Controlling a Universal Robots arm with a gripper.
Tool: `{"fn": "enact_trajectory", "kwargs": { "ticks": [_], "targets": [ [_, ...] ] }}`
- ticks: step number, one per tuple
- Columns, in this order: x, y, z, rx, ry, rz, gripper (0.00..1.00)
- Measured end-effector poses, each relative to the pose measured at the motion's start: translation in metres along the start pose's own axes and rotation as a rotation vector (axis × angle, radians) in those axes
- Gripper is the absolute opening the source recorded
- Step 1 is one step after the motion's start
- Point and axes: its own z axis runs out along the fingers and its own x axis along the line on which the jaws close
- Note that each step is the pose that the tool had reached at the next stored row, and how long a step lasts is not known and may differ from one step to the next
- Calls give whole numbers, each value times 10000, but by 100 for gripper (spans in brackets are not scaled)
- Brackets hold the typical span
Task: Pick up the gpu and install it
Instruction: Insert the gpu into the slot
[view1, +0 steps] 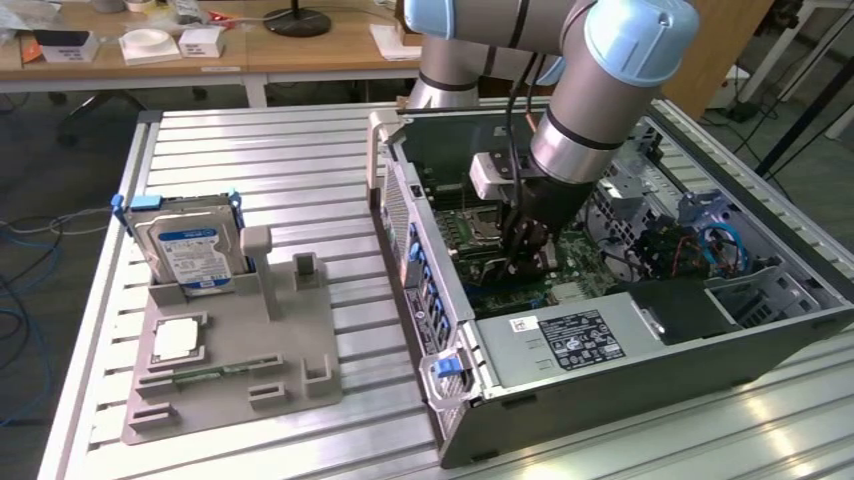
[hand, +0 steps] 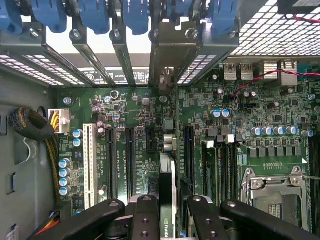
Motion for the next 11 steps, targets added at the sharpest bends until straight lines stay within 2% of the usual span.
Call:
{"fn": "enact_trajectory", "kwargs": {
  "ticks": [11],
  "targets": [
    [0, 0, 0, 0, 0, 0, 26]
  ]
}}
